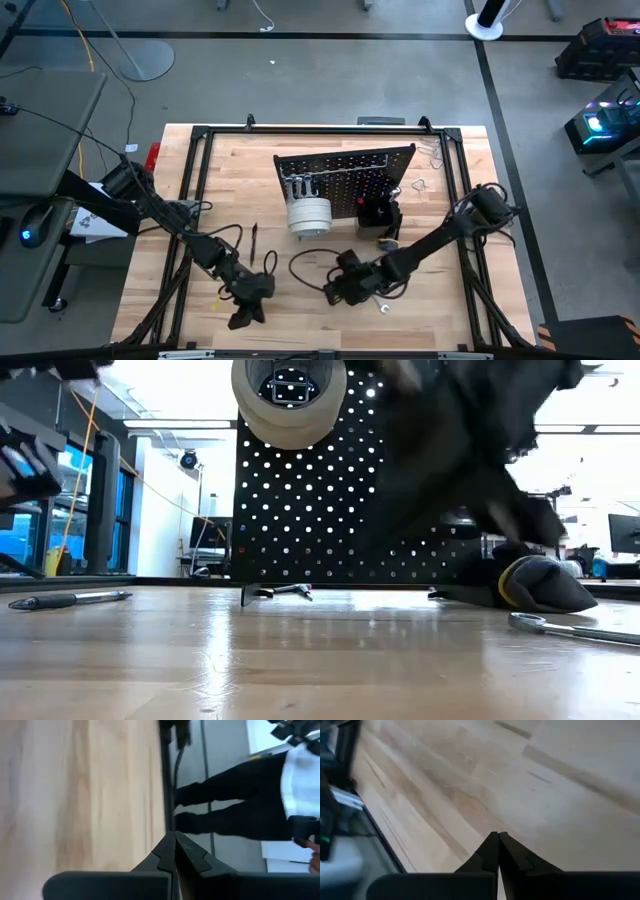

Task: Hang tools onto peg board
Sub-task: Hang the 12 mm tool onto the pegboard aligned with the others

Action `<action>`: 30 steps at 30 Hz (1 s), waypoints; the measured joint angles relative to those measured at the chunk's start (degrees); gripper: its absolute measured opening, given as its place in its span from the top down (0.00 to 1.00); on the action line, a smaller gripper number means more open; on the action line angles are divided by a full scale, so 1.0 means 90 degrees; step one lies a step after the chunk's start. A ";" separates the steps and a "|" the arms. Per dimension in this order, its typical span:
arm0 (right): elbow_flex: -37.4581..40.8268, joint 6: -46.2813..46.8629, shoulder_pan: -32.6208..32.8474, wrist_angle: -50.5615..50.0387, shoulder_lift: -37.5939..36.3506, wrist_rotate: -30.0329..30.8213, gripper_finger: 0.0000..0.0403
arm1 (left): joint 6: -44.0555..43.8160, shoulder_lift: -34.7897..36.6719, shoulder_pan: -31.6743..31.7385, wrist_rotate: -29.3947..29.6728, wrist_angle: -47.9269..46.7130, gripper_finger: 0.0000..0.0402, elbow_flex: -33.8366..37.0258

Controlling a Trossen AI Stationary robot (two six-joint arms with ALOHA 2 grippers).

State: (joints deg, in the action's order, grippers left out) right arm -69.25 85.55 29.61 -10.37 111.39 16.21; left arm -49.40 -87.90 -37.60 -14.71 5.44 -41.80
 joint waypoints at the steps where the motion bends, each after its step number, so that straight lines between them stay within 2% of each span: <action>1: -0.0181 -0.0090 0.0033 -0.0494 -0.0052 -0.0047 1.00 | 0.0026 0.0000 0.0000 0.0009 0.0101 1.00 0.0000; 5: -0.0730 0.0069 0.0281 -0.2617 -0.0048 -0.0200 1.00 | 0.0099 -0.0002 0.0061 0.0197 0.0423 1.00 0.0000; 10: -0.0850 0.1409 0.0549 -0.3905 -0.0054 -0.0349 1.00 | 0.0089 -0.0005 0.0184 0.0425 0.0612 1.00 -0.0002; 13: -0.0853 0.1648 0.0605 -0.3924 -0.0056 -0.0235 1.00 | 0.0065 -0.0007 0.0231 0.0430 0.0619 1.00 -0.0002; 23: -0.0799 0.1324 0.0337 -0.3943 0.0041 -0.0086 1.00 | 0.0237 -0.0007 0.0352 0.0434 0.0674 1.00 -0.0002; 30: -0.0646 0.1241 0.0279 -0.3628 0.0184 -0.0304 1.00 | 0.0234 -0.0007 0.0355 0.0440 0.0673 1.00 -0.0002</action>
State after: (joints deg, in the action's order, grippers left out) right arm -75.07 96.72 32.12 -43.02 113.04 13.48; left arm -47.29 -87.96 -34.41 -10.75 11.50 -41.82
